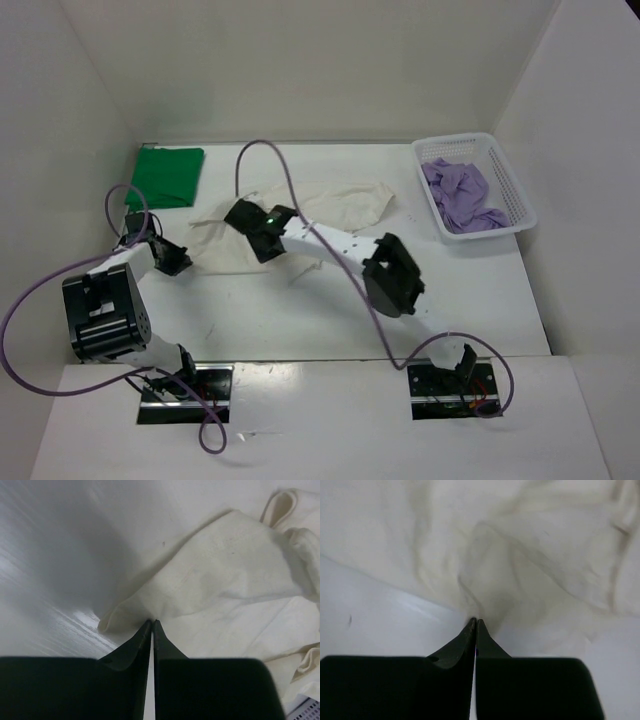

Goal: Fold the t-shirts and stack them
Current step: Flatten out the tshirt

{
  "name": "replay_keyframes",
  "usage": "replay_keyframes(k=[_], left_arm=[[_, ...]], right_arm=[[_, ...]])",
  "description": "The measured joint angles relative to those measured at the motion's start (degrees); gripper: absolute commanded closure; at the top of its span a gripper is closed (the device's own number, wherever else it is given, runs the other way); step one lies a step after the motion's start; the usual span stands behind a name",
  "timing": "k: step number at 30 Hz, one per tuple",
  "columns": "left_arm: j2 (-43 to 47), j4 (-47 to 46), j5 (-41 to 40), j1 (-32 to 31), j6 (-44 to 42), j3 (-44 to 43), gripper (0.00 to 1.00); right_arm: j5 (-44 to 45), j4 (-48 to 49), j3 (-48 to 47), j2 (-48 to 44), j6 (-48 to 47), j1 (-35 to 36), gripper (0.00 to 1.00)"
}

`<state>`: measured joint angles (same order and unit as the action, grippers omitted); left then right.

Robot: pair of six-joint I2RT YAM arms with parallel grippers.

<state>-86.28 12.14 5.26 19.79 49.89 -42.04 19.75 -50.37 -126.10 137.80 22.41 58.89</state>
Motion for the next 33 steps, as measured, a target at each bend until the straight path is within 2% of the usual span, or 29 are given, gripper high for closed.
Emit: replay_keyframes(k=[3, 5, 9, 12, 14, 17, 24, 28, 33], left_arm=[[0.0, 0.0, 1.3, 0.0, 0.0, -1.3, 0.96], [0.0, 0.2, 2.2, 0.0, 0.0, -2.7, 0.98], [1.0, 1.2, 3.9, -1.0, 0.0, -7.1, 0.99], [2.5, 1.9, 5.0, -2.4, 0.0, -10.6, 0.99], [3.5, 2.4, 5.6, -3.0, -0.1, -12.9, 0.99], [4.5, 3.0, 6.1, -3.2, -0.2, -15.1, 0.99], [4.9, 7.2, 5.9, -3.2, -2.0, -15.3, 0.99], [4.6, 9.3, 6.5, -3.2, -2.6, -15.8, 1.0], [0.0, 16.3, 7.0, -4.4, -4.8, -28.3, 1.0]], right_arm=[[-1.0, 3.3, 15.8, -15.4, 1.8, -2.8, 0.99], [-2.8, 5.0, 24.8, -27.5, 3.4, -7.4, 0.99], [-12.2, 11.5, 39.7, -52.2, 7.4, -24.9, 1.0], [-18.6, 13.2, 47.2, -65.0, 10.5, -39.3, 1.0], [-21.9, 13.0, 50.3, -69.9, 12.0, -42.7, 1.0], [-28.1, 12.7, 56.8, -75.1, 14.8, -42.8, 1.0], [-36.8, 7.6, 80.7, -83.3, 22.8, -45.1, 1.0], [-38.9, 5.7, 83.1, -85.0, 25.0, -45.4, 1.0], [-38.8, 4.9, 82.3, -86.2, 25.3, -45.4, 1.0]])
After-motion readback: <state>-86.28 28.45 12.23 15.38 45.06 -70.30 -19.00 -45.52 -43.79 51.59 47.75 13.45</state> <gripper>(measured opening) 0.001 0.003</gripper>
